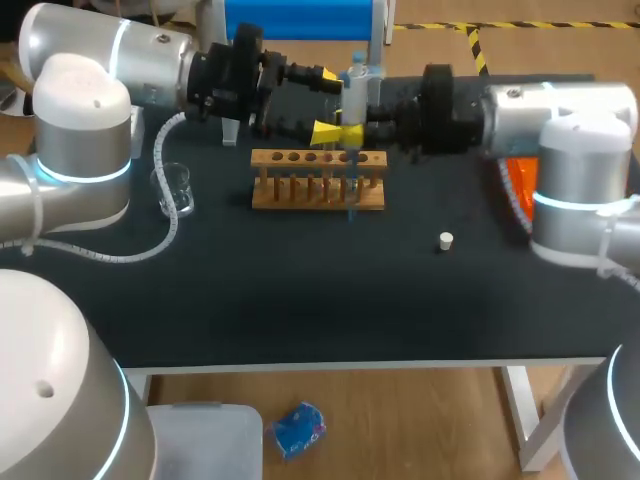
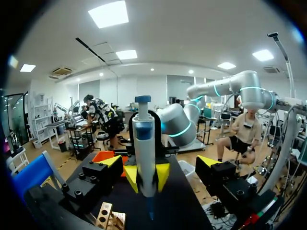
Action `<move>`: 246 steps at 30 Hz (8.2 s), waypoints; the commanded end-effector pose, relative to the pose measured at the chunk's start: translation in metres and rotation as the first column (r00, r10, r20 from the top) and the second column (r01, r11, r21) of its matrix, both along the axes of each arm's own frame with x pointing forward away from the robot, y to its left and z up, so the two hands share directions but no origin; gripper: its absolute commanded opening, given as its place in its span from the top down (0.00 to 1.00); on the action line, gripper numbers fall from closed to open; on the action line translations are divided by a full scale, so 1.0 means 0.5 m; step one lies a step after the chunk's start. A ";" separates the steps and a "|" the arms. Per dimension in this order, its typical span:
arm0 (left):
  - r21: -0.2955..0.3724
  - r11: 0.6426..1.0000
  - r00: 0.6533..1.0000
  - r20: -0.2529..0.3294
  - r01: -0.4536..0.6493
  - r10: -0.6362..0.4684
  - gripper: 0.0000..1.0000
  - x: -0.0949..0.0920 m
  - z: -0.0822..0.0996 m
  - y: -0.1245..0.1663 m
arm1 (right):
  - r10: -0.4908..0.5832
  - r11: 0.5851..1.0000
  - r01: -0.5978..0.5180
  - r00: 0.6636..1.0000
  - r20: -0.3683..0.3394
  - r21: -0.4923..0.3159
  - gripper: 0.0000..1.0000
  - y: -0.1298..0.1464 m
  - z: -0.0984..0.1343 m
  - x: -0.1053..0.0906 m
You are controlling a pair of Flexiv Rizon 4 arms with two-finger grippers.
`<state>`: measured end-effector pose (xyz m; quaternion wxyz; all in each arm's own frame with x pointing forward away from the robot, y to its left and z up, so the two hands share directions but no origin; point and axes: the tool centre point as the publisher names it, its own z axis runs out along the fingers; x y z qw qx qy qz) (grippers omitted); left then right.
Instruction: Invert the test tube, pick up the pipette, mount the tip to pipette, aspirate from beaker and dispense into the tube, eject the tip, return the pipette, and cap with the stopper.
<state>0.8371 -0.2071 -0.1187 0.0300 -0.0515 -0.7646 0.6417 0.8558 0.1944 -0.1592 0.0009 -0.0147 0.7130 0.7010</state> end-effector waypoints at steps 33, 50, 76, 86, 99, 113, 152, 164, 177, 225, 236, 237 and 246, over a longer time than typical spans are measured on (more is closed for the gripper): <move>-0.002 1.000 1.000 0.001 0.000 0.000 0.00 0.000 -0.001 -0.001 | 0.026 0.998 -0.032 0.995 0.097 0.062 1.00 -0.637 0.043 0.092; -0.002 1.000 1.000 0.001 0.000 0.000 0.00 0.000 -0.001 -0.001 | -0.022 0.998 0.017 0.997 0.077 0.064 1.00 -0.746 -0.002 0.098; -0.002 1.000 1.000 0.001 0.000 0.000 0.00 0.000 -0.001 -0.001 | -0.001 0.995 -0.008 0.996 0.093 0.095 1.00 -0.732 -0.039 0.121; -0.002 1.000 1.000 0.001 0.000 0.000 0.00 0.000 -0.001 -0.001 | -0.001 0.995 -0.008 0.996 0.093 0.095 1.00 -0.732 -0.039 0.121; 0.074 0.997 0.996 -0.083 -0.011 0.017 0.00 0.068 0.072 -0.171 | -0.001 0.995 -0.008 0.996 0.093 0.095 1.00 -0.732 -0.039 0.121; 0.044 0.999 0.996 -0.090 0.022 -0.018 0.00 0.107 0.084 -0.313 | -0.001 0.995 -0.008 0.996 0.093 0.095 1.00 -0.732 -0.039 0.121; 0.044 0.999 0.996 -0.090 0.022 -0.018 0.00 0.107 0.084 -0.313 | 0.023 0.996 -0.030 0.996 0.081 0.081 1.00 -0.769 -0.045 0.117; 0.044 0.999 0.996 -0.090 0.022 -0.018 0.00 0.107 0.084 -0.313 | 0.023 0.996 -0.030 0.996 0.081 0.081 1.00 -0.769 -0.045 0.117; 0.141 0.990 0.987 -0.161 0.006 0.017 0.00 0.154 0.173 -0.485 | 0.023 0.996 -0.030 0.996 0.081 0.081 1.00 -0.769 -0.045 0.117; 0.306 0.950 0.992 -0.126 0.058 -0.020 1.00 0.184 0.125 -0.703 | 0.023 0.996 -0.030 0.996 0.081 0.081 1.00 -0.769 -0.045 0.117; 0.256 0.963 0.991 -0.128 0.081 -0.049 1.00 0.177 0.119 -0.741 | 0.023 0.996 -0.030 0.996 0.081 0.081 1.00 -0.769 -0.045 0.117; 0.256 0.963 0.991 -0.128 0.081 -0.049 1.00 0.177 0.119 -0.741 | 0.023 0.996 -0.030 0.996 0.081 0.081 1.00 -0.769 -0.045 0.117; 0.256 0.963 0.991 -0.128 0.081 -0.049 1.00 0.177 0.119 -0.741 | 0.023 0.996 -0.030 0.996 0.081 0.081 1.00 -0.769 -0.045 0.117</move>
